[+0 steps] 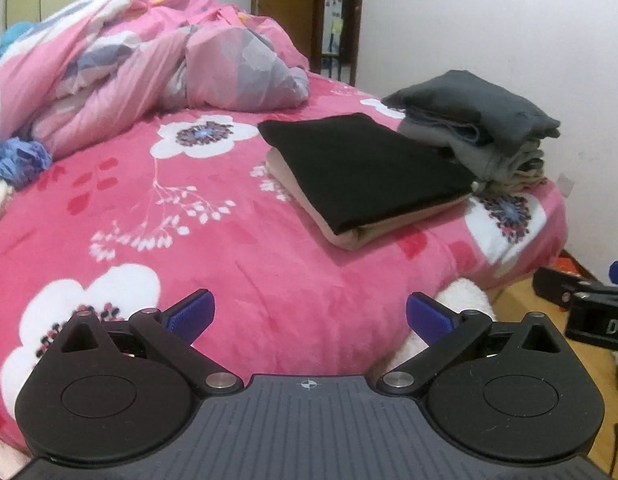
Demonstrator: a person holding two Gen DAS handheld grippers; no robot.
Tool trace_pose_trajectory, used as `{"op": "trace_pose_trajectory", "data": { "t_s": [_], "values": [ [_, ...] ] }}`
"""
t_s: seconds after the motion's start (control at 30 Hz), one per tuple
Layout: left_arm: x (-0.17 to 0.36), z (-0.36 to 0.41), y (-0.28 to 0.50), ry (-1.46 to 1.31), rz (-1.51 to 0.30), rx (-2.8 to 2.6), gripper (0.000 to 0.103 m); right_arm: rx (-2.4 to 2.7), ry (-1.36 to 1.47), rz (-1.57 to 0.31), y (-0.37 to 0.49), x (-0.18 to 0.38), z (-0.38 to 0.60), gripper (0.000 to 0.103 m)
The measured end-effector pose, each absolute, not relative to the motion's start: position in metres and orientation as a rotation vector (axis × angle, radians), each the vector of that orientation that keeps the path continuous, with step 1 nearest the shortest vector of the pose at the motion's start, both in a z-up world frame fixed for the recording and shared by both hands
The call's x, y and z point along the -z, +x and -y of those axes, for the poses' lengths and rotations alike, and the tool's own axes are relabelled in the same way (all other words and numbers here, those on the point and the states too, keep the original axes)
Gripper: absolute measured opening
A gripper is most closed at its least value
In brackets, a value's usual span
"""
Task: Fold clothes
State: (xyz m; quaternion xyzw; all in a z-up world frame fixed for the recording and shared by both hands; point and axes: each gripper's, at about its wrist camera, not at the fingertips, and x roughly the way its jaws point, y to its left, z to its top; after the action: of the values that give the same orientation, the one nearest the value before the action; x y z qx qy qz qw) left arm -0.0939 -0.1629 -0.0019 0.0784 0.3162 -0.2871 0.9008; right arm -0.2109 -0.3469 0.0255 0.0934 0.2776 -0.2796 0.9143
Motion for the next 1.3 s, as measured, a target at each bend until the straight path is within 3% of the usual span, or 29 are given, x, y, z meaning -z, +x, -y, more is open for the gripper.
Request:
{"op": "trace_pose_trajectory", "data": {
  "t_s": [1.3],
  "values": [
    [0.009, 0.165, -0.092, 0.165, -0.681, 0.566, 0.103, 0.648, 0.227, -0.639, -0.199, -0.014, 0.361, 0.103]
  ]
}}
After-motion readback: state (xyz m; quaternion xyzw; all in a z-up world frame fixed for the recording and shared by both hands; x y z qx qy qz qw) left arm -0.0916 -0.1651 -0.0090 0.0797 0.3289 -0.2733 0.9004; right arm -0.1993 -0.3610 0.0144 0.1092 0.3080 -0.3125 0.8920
